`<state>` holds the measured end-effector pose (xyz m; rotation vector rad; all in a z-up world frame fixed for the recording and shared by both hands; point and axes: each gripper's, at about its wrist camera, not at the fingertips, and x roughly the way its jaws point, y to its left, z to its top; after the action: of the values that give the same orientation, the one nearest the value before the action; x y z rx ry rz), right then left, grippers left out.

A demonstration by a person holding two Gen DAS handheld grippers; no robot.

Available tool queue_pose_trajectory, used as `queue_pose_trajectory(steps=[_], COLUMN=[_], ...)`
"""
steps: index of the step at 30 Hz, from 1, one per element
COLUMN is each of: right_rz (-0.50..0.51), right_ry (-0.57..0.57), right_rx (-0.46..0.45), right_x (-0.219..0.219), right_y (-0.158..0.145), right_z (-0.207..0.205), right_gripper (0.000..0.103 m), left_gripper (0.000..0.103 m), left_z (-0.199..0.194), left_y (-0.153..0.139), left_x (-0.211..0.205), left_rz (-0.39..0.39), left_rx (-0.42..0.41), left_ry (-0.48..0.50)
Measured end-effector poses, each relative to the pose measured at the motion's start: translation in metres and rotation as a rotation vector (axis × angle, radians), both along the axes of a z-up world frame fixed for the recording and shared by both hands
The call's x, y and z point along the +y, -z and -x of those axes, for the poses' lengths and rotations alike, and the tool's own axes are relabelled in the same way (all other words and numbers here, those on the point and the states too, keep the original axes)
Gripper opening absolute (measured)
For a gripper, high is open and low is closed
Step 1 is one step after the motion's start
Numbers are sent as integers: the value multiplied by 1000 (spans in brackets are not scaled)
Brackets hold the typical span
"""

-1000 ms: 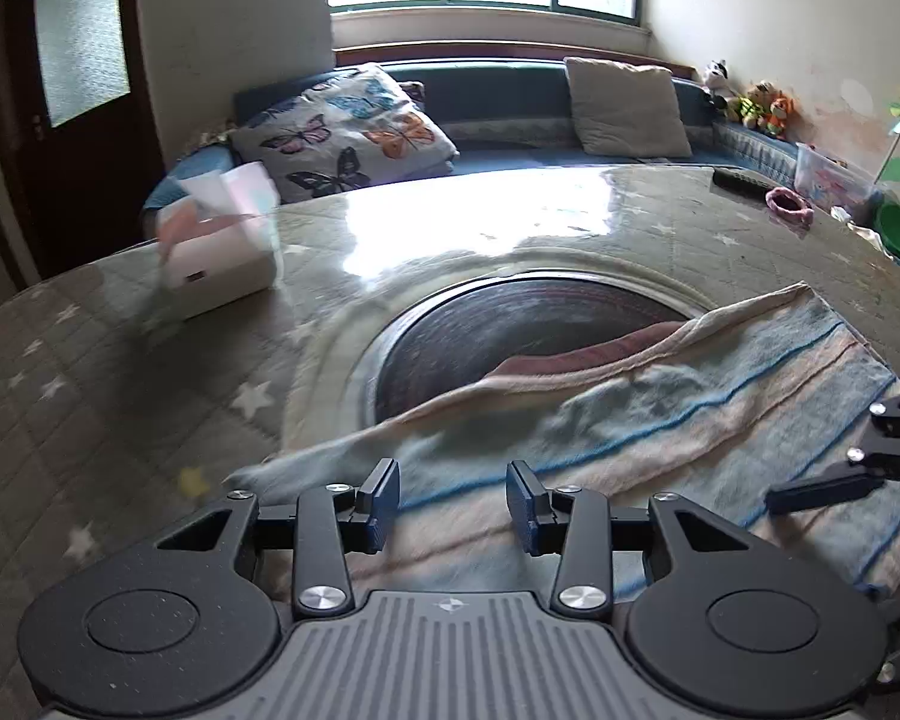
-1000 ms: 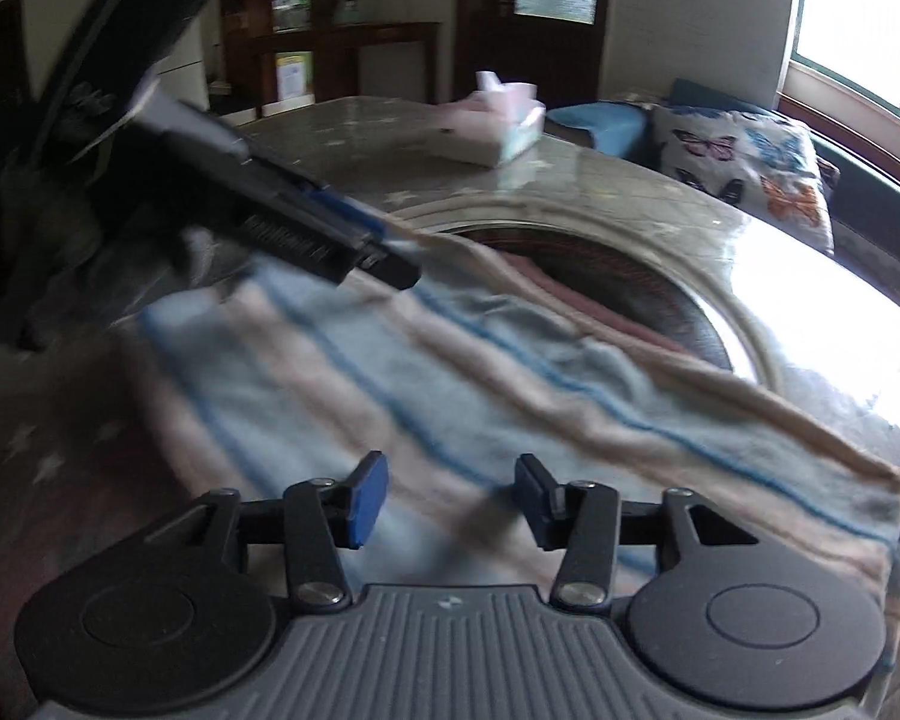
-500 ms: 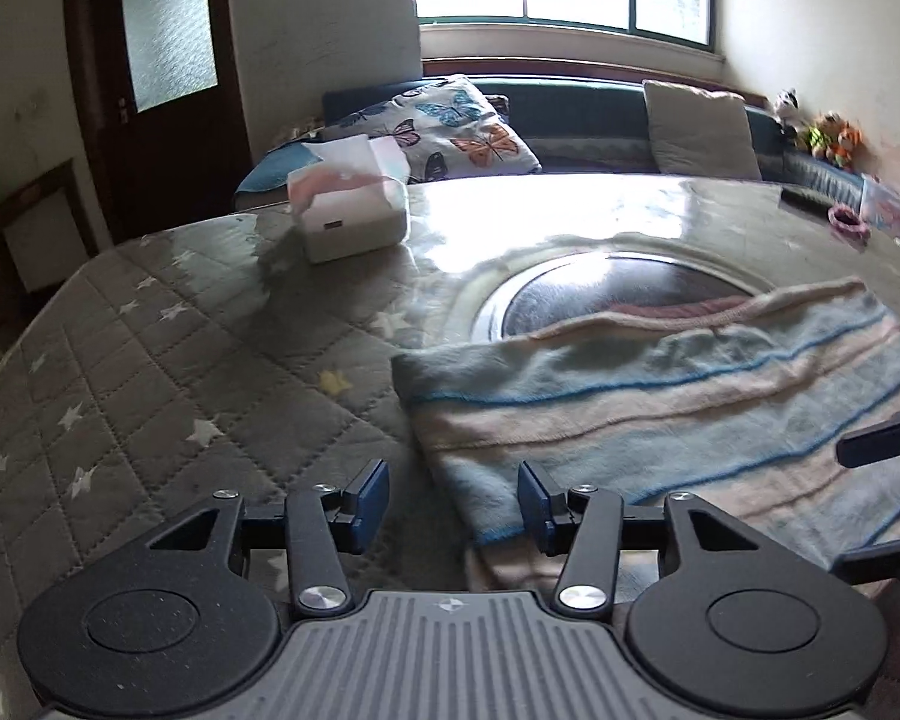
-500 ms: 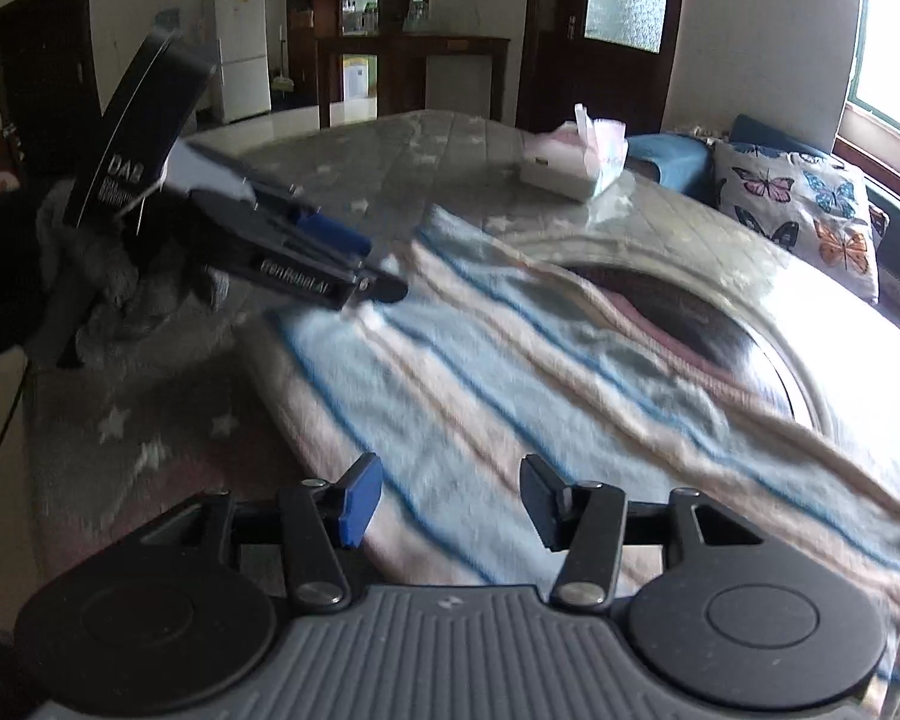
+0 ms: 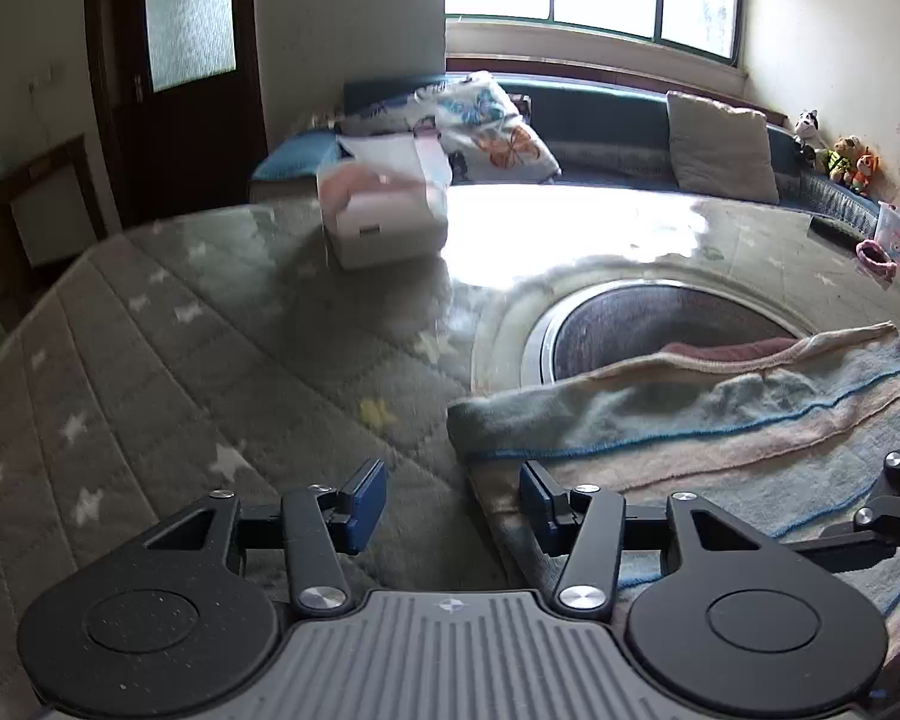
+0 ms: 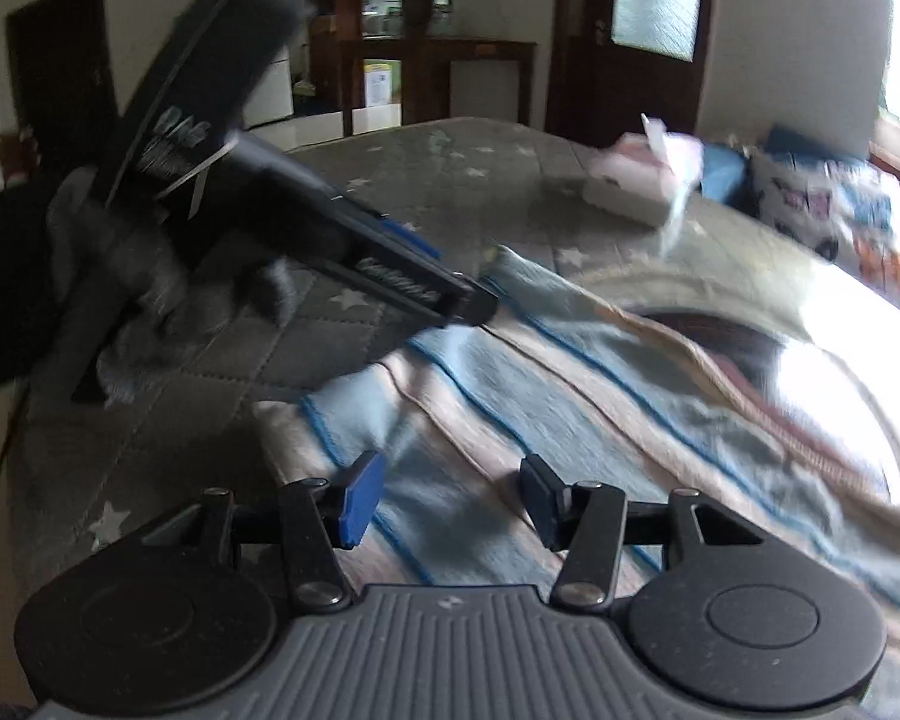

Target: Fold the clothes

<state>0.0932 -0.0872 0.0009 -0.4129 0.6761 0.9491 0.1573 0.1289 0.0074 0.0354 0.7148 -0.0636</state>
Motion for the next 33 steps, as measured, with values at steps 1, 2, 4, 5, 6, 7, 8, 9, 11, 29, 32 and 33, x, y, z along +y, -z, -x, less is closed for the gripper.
queue_pose_trajectory(steps=[1,2,4,5,6,7,8,9,11,29,32,33], right_rz=[-11,-21,-32,-25,-19,-11,-4,-3,-2,-40,-37,-34], right_ry=[-7,-15,-27,-31,-36,-42,-47,-51,-59,76,157,185], right_rx=[0,0,-2,1,4,4,3,-4,-16,-6,-8,-10], right_x=[1,3,9,13,18,22,25,25,26,-13,-26,-30], right_y=[-3,-5,-7,-4,-1,3,6,5,3,-8,-6,-4], right_z=[1,3,4,5,5,6,7,8,10,-18,-39,-47], right_gripper=[52,52,52,52,51,52,52,52,51,51,51,51], left_gripper=[53,53,53,53,54,54,54,54,54,54,54,54], left_z=[-1,-2,-6,-8,-10,-13,-14,-16,-17,-26,-30,-32], left_y=[0,0,2,4,5,6,7,6,3,-9,-8,-7], left_x=[1,2,4,6,7,7,7,8,8,-18,-29,-32], left_rz=[-3,-7,-4,0,3,1,0,5,7,-2,-13,-14], left_rx=[-2,-5,0,4,6,5,3,4,-6,-25,-14,-6], left_ry=[-2,-4,-16,-23,-27,-33,-38,-41,-43,1,17,21])
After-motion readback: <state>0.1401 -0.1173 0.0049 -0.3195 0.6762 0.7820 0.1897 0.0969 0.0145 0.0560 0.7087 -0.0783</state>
